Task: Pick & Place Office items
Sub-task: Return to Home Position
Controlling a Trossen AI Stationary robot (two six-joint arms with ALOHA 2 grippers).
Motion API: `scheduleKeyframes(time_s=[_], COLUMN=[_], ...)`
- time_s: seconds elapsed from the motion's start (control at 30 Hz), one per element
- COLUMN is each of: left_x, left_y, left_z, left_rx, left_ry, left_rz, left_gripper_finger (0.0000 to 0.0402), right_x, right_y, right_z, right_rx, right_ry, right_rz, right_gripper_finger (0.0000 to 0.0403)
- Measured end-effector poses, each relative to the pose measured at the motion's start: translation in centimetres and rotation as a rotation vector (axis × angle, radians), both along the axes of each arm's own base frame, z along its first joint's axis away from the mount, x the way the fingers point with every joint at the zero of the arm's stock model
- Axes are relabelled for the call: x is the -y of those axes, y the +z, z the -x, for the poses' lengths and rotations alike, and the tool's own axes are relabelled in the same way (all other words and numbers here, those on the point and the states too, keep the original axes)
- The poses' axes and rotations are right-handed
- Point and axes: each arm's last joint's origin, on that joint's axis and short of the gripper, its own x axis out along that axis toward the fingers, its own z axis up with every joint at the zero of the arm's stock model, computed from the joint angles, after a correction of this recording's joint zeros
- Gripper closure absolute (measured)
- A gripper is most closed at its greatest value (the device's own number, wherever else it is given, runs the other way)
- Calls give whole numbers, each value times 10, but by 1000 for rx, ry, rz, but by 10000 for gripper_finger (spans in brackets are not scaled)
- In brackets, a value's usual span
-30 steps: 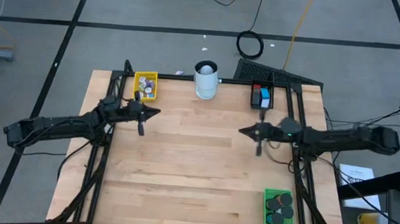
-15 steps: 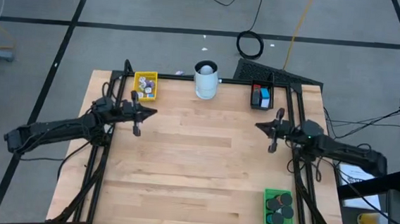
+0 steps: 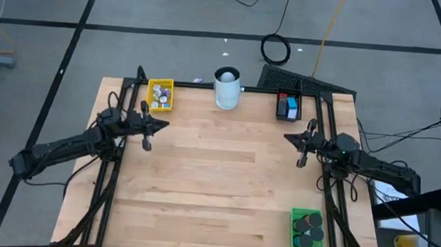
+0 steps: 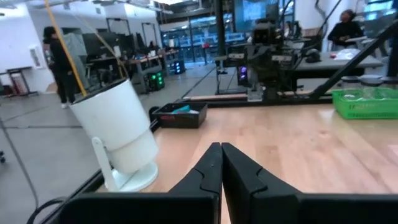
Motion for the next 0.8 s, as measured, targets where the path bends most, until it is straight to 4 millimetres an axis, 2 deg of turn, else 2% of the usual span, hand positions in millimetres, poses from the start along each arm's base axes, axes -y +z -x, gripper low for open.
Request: scheduleKeyframes(time_s=[0.23, 0.43, 0.63, 0.8], left_x=[0, 4, 4, 4], left_y=[2, 1, 3, 1], left_z=[13, 23, 23, 23], left_rx=[30, 44, 63, 43], left_ry=[46, 16, 1, 3], left_rz=[9, 36, 39, 22], left_gripper_finger=[383, 398, 383, 396], right_x=[3, 3, 3, 3], right_y=[0, 0, 0, 1], right_z=[1, 1, 1, 1], right_rx=[1, 18, 14, 36], right_ry=[-101, -96, -96, -97], right_rz=[7, -48, -39, -78], right_gripper_finger=[403, 403, 403, 403])
